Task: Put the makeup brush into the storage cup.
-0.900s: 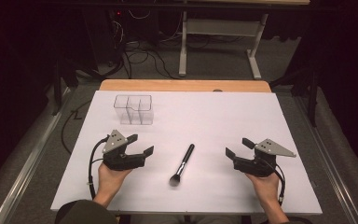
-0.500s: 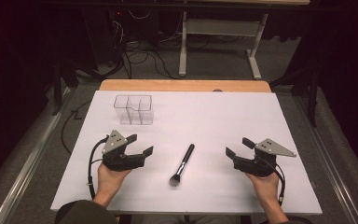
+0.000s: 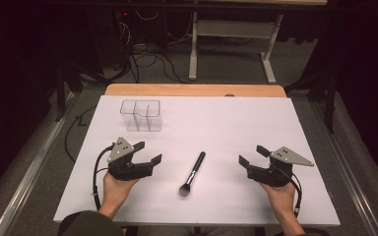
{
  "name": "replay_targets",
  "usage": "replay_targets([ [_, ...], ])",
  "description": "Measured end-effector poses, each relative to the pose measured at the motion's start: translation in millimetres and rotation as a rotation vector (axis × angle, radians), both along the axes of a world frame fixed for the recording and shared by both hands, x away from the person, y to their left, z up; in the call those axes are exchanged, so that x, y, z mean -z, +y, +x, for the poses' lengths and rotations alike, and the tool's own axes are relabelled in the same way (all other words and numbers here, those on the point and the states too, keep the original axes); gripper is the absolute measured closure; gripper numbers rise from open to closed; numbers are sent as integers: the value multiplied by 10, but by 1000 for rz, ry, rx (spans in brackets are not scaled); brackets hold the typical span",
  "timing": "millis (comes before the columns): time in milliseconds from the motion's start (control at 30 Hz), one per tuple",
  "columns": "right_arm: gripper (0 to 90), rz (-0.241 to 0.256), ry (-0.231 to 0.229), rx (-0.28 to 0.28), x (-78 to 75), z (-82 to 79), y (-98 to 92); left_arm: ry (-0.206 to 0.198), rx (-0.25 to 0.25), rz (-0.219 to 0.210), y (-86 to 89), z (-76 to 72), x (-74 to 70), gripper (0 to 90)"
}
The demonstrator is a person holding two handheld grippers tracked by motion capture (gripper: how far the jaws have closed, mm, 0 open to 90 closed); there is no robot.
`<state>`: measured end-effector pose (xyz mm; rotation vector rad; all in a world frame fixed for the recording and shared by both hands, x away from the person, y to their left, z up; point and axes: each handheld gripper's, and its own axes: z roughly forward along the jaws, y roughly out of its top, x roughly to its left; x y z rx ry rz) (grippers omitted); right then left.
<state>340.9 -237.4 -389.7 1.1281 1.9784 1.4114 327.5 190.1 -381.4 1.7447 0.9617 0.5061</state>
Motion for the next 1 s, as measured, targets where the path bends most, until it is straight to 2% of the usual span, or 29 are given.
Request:
replay_targets([
  [233, 227, 14, -5, -2, -16, -46, 11, -4, 0, 8, 14, -9, -3, 230],
  [500, 222, 40, 2, -29, -42, -82, 88, -3, 3, 7, 7, -10, -1, 230],
  [1000, 219, 49, -15, -74, -154, -67, 217, -2, -10, -10, 19, -19, 2, 224],
])
